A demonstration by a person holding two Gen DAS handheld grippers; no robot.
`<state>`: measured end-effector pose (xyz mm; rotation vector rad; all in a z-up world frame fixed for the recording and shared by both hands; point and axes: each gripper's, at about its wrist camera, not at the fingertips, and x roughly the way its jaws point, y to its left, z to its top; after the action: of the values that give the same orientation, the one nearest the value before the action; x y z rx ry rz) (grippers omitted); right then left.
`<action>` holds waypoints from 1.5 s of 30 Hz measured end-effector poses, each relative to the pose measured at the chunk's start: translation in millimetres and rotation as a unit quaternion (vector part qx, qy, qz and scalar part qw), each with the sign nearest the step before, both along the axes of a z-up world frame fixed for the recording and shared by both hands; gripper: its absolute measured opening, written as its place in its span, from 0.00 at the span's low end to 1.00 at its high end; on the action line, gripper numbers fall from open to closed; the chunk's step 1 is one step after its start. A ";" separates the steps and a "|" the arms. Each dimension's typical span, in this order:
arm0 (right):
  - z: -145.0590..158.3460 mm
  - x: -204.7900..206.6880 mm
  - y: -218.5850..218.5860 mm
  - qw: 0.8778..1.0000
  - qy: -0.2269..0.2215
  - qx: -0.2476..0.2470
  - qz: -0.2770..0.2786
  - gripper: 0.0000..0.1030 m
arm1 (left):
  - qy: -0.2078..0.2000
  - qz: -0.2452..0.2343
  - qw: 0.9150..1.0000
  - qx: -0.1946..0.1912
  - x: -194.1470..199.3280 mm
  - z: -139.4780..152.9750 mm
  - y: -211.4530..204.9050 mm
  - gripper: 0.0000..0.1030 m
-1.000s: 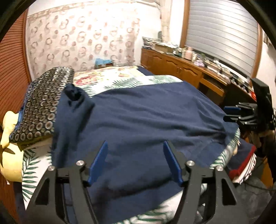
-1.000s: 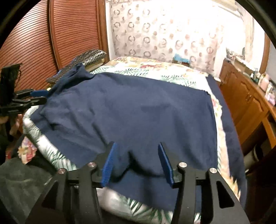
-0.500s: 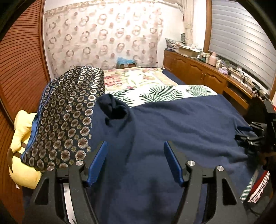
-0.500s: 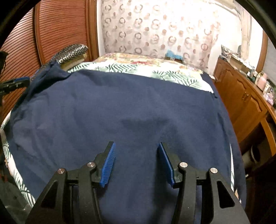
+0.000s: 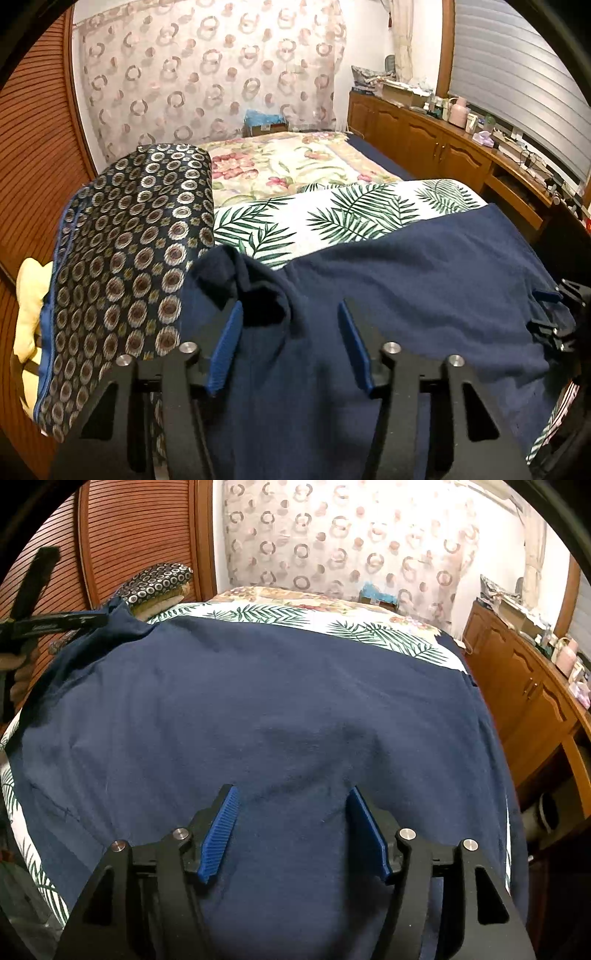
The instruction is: Fold small clothes
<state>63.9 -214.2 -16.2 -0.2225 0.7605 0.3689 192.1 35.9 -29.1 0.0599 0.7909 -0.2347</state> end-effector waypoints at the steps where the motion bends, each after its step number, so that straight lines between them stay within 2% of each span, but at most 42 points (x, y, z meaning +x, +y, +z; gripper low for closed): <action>1: 0.4 -2.8 -0.5 1.000 -0.001 -0.001 -0.001 0.63 | 0.005 0.001 1.000 0.001 4.4 -1.2 0.0 0.48; 4: -0.5 -3.2 -1.1 1.000 -0.001 0.001 0.000 0.63 | 0.016 -0.001 1.000 0.011 13.8 -5.0 0.6 0.38; 6: -1.0 -3.2 -1.5 1.000 -0.001 0.001 0.000 0.63 | 0.020 -0.005 1.000 0.016 17.0 -4.6 1.1 0.17; 9: -1.1 -2.7 -1.3 1.000 -0.001 0.002 0.000 0.63 | 0.001 0.002 1.000 0.019 14.9 5.4 6.0 0.07; 14: -1.2 -2.7 -1.7 1.000 -0.001 0.002 0.001 0.63 | -0.027 0.036 0.999 0.016 16.0 19.9 30.7 0.06; 21: -1.4 -2.6 -2.1 1.000 -0.001 0.002 0.001 0.63 | -0.021 0.039 0.998 0.035 20.1 10.0 33.6 0.06; 25: -1.5 -2.6 -2.3 1.000 -0.001 0.002 0.001 0.63 | -0.024 0.039 0.999 0.028 13.4 10.7 34.6 0.18; 29: -1.7 -2.6 -2.3 1.000 -0.001 0.002 0.001 0.63 | -0.039 0.040 0.998 0.023 -7.0 17.5 37.5 0.41; 31: -1.8 -2.6 -2.5 1.000 -0.001 0.002 0.002 0.63 | -0.048 0.039 0.998 0.018 -20.6 19.5 39.5 0.47; 33: -1.8 -2.6 -2.5 1.000 -0.001 0.002 0.002 0.63 | -0.051 0.038 0.998 0.004 -36.1 19.3 42.0 0.65; 34: -1.9 -2.6 -2.5 1.000 -0.001 0.001 0.002 0.63 | -0.053 0.039 0.998 -0.001 -42.7 18.8 43.1 0.68; 39: -2.1 -2.6 -2.6 1.000 -0.001 0.001 0.002 0.63 | -0.057 0.053 0.997 -0.015 -78.8 9.7 46.6 0.70; 45: -2.3 -2.6 -2.5 1.000 -0.001 0.001 0.002 0.63 | -0.034 0.060 0.998 -0.014 -102.1 -8.1 51.1 0.70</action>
<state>61.3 -216.7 -18.5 -0.2220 0.7587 0.3731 90.0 87.0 -37.2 -0.0068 0.7212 -0.1303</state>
